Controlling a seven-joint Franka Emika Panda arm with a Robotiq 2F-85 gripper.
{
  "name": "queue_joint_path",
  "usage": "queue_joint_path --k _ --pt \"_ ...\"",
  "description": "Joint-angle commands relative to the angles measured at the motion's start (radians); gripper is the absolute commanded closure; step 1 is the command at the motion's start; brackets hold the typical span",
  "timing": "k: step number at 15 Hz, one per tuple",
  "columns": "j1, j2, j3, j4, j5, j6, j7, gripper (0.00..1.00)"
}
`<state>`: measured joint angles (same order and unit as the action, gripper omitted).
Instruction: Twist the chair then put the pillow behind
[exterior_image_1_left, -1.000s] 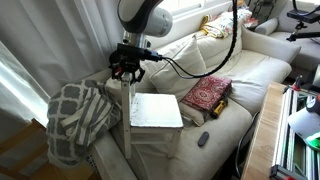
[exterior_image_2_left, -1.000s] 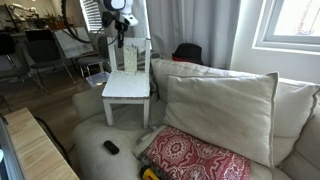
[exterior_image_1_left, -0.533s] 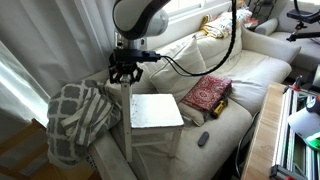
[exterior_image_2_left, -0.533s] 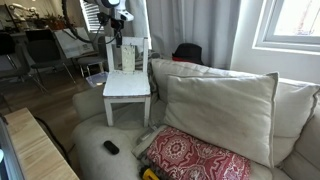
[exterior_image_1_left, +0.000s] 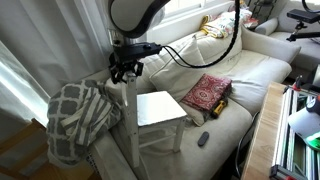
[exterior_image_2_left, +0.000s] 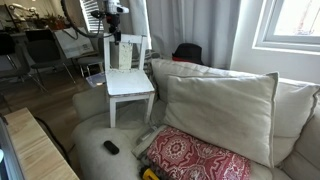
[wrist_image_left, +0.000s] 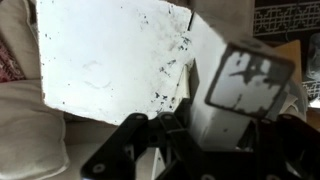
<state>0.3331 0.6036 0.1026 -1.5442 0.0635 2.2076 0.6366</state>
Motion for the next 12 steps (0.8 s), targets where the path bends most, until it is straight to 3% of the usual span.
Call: queue_joint_path --k 1,5,11,12 --pt "0.036 -0.078 -0.031 0.002 -0.108 -0.068 -0.049 0.95" --pt "0.046 -0.044 -0.012 -0.013 -0.106 -0.053 -0.057 0.95" --pt "0.063 0.000 0.008 -0.027 -0.054 0.065 -0.029 0.95" --pt "0.066 0.006 0.008 -0.027 -0.055 0.068 -0.033 0.82"
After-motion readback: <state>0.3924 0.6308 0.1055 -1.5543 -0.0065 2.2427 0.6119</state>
